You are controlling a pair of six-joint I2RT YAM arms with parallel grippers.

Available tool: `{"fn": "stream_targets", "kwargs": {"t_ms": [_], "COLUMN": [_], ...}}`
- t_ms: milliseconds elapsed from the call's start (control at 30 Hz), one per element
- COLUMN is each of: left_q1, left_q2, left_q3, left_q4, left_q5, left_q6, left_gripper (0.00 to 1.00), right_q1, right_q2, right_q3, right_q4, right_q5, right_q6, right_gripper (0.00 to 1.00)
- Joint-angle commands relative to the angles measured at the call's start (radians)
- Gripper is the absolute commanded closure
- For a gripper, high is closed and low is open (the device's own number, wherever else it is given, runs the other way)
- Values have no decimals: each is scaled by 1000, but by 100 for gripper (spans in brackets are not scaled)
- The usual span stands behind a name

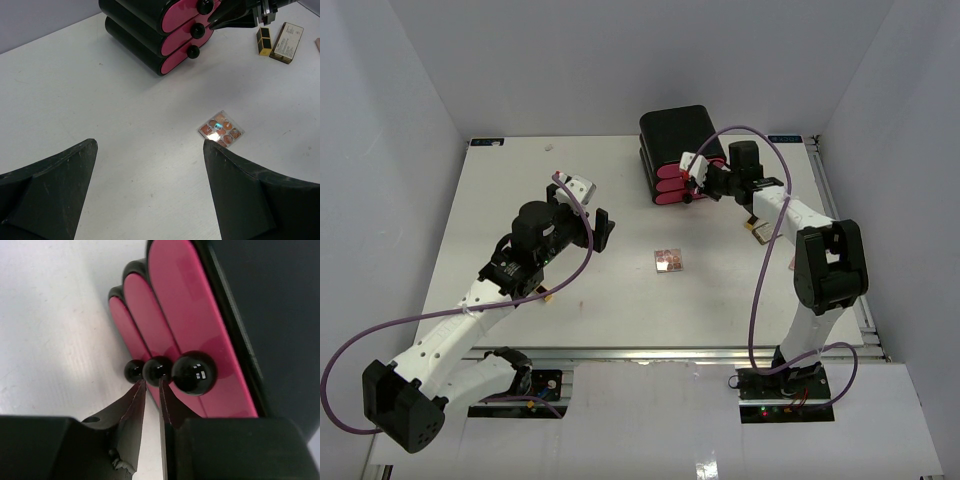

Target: Organize the makeup

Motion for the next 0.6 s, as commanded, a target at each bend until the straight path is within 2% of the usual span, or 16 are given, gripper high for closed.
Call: {"fn": "stream_targets", "kwargs": {"t_ms": [0,267,400,500,567], "left_q1": [4,5,5,5,5], "left_q2": [-5,-3,-6,-8,-9], "left_q3": [1,1,1,1,2], "left_q4": [18,16,15,16,16], "left_q5": [10,4,2,3,8], "left_q6": [-3,-1,-2,-2,-4], "left_gripper": [2,2,2,2,2], "right_q1": [-3,-3,-5,-16,-36], "right_q2": [14,10,-34,-88,-118], "right_q3": [64,53,6,-60,-101], "right_q4": [97,140,139,156,182], "right_q5": [31,47,25,-13,-54], "right_q6": [60,108,138,214,332], "right_gripper": [75,68,68,66,65]}}
